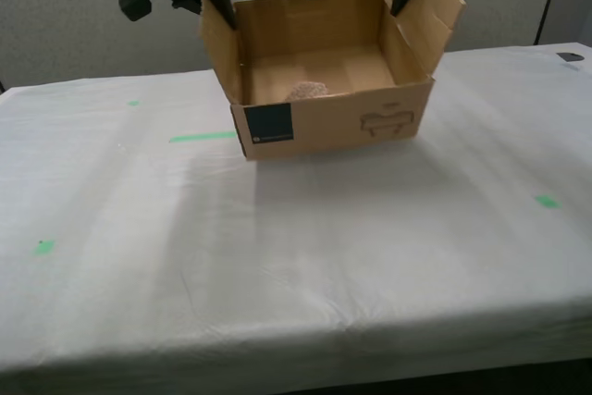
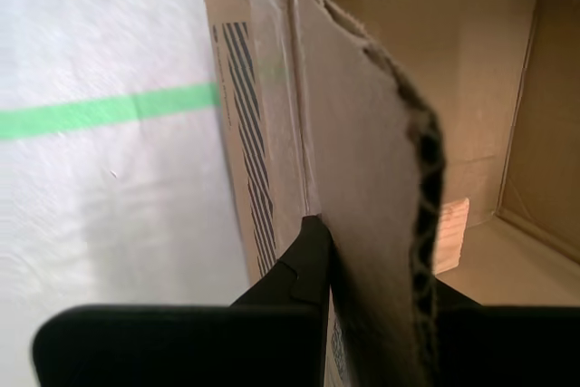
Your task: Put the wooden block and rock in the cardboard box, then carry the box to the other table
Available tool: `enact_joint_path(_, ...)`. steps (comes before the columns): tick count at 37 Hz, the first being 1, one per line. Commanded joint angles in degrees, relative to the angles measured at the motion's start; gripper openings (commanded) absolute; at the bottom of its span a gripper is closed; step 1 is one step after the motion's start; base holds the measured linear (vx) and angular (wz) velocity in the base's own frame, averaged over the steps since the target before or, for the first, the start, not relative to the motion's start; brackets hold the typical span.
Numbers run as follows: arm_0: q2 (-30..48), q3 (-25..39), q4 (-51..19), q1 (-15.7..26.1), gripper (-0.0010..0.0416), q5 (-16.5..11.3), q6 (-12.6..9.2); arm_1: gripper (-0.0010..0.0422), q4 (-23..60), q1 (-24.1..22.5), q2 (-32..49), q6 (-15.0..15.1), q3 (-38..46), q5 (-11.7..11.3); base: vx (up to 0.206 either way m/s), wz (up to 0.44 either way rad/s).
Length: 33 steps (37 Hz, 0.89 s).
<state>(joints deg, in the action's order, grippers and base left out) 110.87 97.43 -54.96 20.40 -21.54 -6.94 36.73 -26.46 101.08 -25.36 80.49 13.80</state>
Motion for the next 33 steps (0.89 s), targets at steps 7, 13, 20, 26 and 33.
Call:
enact_joint_path(7, 8.2, 9.3, -1.2, 0.2, -0.0001, -2.4, -1.0, -0.0001, -2.0, 3.8, -0.1, 0.6, 1.0, 3.3, -0.002, 0.081)
enact_joint_path(13, 10.7, 12.1, -2.1, 0.2, -0.0001, -2.4, -2.3, -0.0002, -2.1, 3.8, 3.7, 1.2, 2.8, 7.0, 0.001, 0.091)
enact_joint_path(20, 10.7, 12.7, -2.5, -0.1, -0.0001, 1.6, -2.3, -0.0001, -1.1, 3.8, 12.1, 1.4, 8.7, 10.5, -0.001, 0.02)
enact_joint_path(26, 10.7, 12.3, -2.5, -2.2, -0.0001, 3.8, -3.3, -0.0001, 1.9, 3.8, 15.4, 1.6, 13.1, 10.5, 0.0, 0.0)
enact_joint_path(33, 10.7, 12.3, -1.2, -3.0, 0.0, 3.8, -3.0, 0.0, 2.1, 3.7, 15.6, 1.7, 14.6, 10.1, 0.0, 0.0)
